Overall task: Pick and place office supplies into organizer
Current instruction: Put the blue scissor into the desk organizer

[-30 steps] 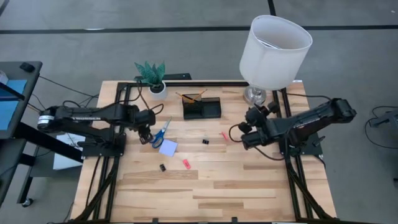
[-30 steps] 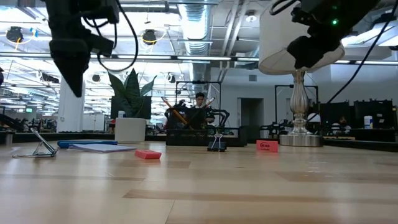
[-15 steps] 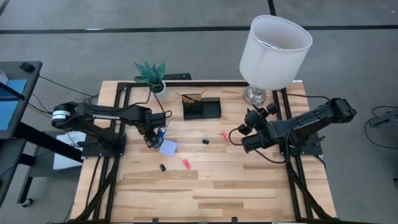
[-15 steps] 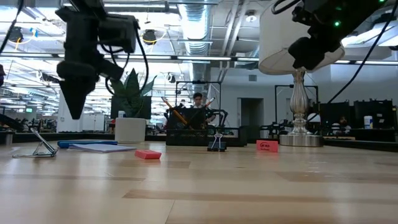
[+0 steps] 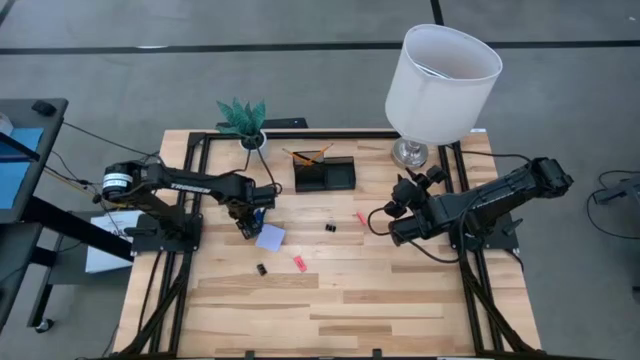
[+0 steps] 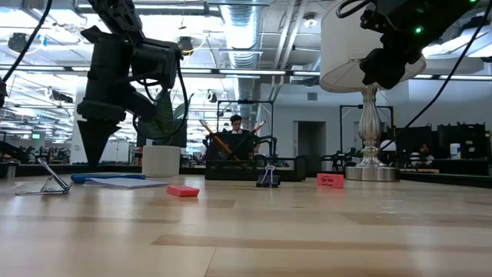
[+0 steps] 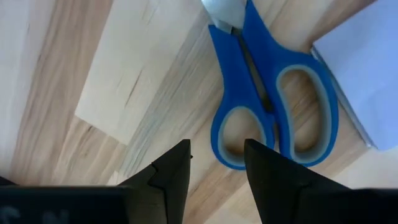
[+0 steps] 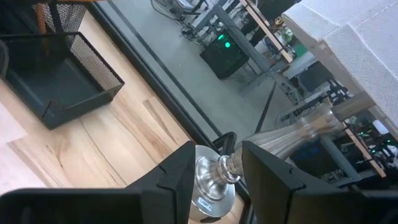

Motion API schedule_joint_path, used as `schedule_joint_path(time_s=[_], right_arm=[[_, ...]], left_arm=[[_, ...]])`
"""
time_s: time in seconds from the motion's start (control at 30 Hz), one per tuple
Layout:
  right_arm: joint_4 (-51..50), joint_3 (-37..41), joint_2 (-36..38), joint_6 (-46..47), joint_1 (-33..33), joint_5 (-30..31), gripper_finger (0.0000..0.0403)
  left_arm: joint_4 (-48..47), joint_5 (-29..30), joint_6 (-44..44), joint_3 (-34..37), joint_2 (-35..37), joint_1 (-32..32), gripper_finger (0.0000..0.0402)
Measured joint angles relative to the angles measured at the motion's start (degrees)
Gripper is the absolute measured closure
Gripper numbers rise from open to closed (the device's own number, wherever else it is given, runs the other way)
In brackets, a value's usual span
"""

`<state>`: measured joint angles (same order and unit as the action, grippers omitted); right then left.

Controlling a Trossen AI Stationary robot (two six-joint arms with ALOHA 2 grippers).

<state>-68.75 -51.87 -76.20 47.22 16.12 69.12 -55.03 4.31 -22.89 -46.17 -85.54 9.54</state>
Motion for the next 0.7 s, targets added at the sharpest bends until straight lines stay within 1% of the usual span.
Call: schedule_joint_path(time_s=[0.17,0.7], right_arm=[[-0.07,0.02,-0.02,-1.16,0.64,-0.04,0.0280],[-1.05,0.02,-0.02,-1.17,5.82,-0.04,0.0280]], left_arm=[[0.74,-0.48,-0.65,0.00,0.01,0.00,0.0258],[0.38,-0.49,-1.01,0.00,0.01,-0.02,0.0258]])
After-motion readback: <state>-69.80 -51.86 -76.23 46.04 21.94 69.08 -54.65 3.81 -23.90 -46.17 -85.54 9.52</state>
